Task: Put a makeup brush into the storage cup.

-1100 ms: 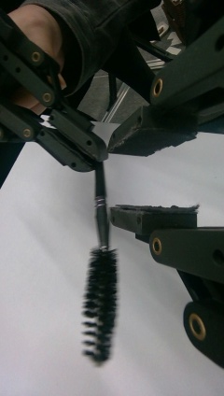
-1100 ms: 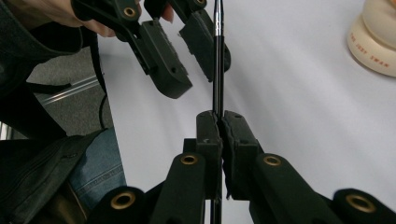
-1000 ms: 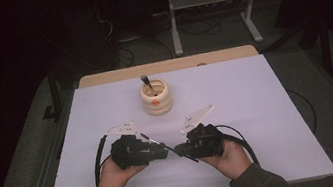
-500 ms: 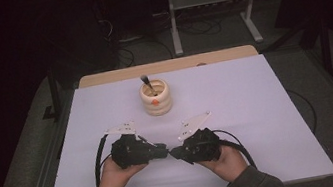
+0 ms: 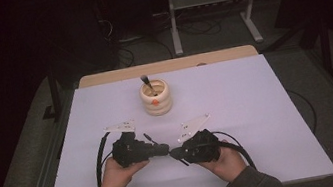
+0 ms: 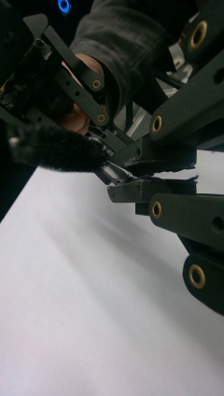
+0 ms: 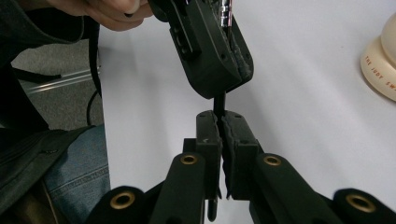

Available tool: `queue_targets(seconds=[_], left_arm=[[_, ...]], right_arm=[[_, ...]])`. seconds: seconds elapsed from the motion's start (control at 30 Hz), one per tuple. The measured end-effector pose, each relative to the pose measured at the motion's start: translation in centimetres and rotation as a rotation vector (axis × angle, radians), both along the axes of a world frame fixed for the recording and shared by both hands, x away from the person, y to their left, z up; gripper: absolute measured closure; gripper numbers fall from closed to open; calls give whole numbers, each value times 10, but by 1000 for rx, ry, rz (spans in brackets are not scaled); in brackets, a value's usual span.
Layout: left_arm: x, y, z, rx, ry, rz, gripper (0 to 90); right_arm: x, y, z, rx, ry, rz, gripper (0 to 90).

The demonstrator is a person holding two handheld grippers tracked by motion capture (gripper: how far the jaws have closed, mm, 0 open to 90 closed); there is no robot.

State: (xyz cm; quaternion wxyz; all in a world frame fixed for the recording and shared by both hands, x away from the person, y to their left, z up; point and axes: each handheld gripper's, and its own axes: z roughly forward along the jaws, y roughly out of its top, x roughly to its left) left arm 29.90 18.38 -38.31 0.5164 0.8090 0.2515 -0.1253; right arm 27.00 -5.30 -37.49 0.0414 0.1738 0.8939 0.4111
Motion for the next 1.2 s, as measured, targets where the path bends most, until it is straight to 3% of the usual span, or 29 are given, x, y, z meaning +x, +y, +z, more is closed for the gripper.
queue_targets(seconds=[0.17, 0.27, 0.53, 0.87, 1.1, 1.2], left_arm=[[1, -2, 1, 29, -15, 4, 852], [3, -3, 4, 47, -29, 11, 852], [7, -3, 12, 107, -67, 28, 852], [14, -4, 19, 148, -76, 40, 853], [17, -3, 27, 175, -100, 49, 853], [19, -2, 28, 181, -100, 54, 852]], right_arm=[[2, -3, -5, 21, -7, 0, 826], [5, -7, -7, 23, 18, 0, 755], [10, -21, -9, 56, 71, -29, 694], [19, -47, -14, 75, 111, -62, 594], [21, -65, -16, 75, 111, -86, 510], [21, -72, -16, 76, 88, -90, 462]])
